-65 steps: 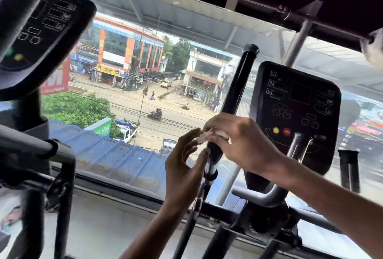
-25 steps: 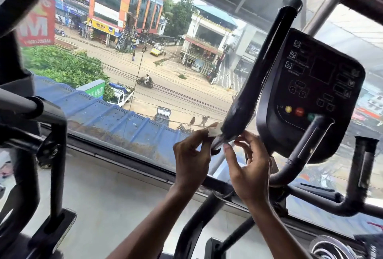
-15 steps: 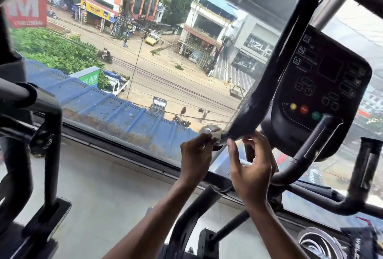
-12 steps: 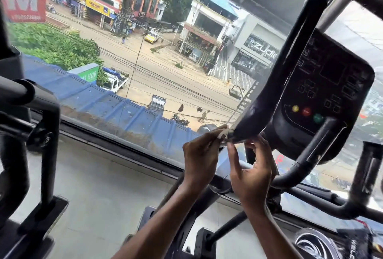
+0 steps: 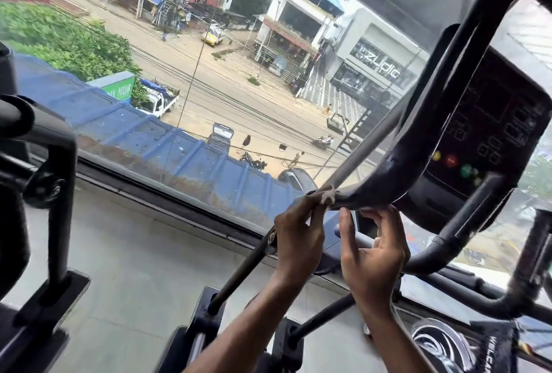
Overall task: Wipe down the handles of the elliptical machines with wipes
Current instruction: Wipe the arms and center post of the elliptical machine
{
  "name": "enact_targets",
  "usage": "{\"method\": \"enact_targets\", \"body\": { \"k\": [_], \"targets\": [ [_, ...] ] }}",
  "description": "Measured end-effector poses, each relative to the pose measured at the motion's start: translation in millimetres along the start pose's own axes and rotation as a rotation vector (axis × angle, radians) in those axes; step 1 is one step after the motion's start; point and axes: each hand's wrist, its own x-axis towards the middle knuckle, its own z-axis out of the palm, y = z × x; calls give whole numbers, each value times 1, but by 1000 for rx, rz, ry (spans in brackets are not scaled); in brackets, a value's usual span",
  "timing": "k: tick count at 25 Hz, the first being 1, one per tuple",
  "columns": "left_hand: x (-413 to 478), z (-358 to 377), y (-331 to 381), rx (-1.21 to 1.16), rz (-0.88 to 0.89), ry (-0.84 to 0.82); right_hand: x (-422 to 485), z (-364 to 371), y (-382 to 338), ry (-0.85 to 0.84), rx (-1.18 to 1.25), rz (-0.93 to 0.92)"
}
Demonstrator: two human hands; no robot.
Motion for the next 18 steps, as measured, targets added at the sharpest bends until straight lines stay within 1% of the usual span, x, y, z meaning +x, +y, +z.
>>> {"method": "enact_targets", "body": {
  "k": [1,2,4,6,8,9,10,14,15,18],
  "targets": [
    [0,3,-5,51,26,0,1,0,0,-4,-8,-1],
    [4,5,-13,94,10,-4,1,0,0,-8,-11,0],
    [15,8,-28,95,-65,-21,1,-1,1,-8,-11,2],
    [16,8,-20,5,-74,-15,-1,-1,3,-9,4,6],
    [11,4,-1,-116,5,-27,-2,-1,4,-12,28,19],
    [9,4,2,-146,41,-33,-2,-1,5,-13,29,21],
    [9,4,-3,-142,40,-40,-2,0,6,-16,26,21],
    [20,5,-43,-9,-114,-45,-2,-2,9,-21,43,12],
    [17,6,-42,-11,-108,-24,-2,-3,9,-23,44,6],
    [6,7,-26,-16,39,16,-3,-3,10,-26,18,-11]
  ]
}}
